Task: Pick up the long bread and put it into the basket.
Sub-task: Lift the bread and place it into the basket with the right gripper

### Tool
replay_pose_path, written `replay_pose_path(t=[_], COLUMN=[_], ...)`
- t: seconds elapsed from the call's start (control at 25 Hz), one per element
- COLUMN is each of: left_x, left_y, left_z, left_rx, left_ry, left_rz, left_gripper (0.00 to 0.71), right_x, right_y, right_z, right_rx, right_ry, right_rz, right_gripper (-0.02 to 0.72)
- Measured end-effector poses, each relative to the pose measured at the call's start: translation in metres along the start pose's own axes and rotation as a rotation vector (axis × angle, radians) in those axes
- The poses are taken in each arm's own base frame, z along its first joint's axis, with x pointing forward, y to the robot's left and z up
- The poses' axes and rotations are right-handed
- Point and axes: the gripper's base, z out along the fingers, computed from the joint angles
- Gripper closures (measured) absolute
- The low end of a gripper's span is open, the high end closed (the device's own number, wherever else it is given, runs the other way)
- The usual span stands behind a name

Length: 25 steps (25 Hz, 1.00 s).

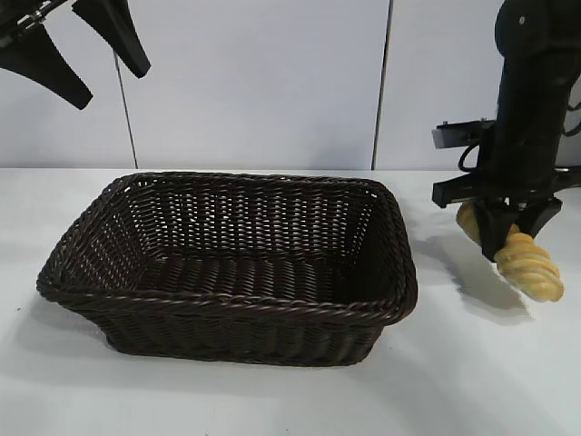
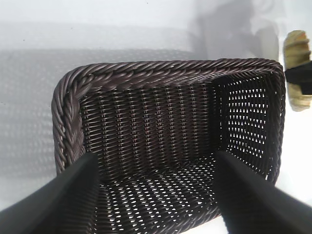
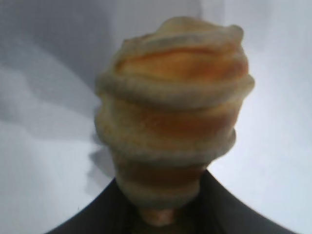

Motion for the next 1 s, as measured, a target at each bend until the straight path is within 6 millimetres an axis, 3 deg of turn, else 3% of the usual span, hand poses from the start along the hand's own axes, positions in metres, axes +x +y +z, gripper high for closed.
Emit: replay_pose_path(t=[0.24,0.56,1.0], left_x=[0.000,0.000,0.000], left_y=[0.000,0.000,0.000], left_z=[0.000,0.000,0.000], left_rx=[0.000,0.000,0.000], left_ry=[0.000,0.000,0.000], left_rz=[0.000,0.000,0.000], left_gripper=[0.223,0.223,0.223], right_x=[-0.012,-0.013,-0.007], right_y=[-0.001,0.013,0.095], right_z=[-0.044,-0.050,-0.056], right_rx=[-0.021,-0.093,-0.136], right_ry=[-0.124,-0.132,-0.134], right_rz=[0.017,0.002,-0.193], right_gripper=[0.492,0.493,0.493])
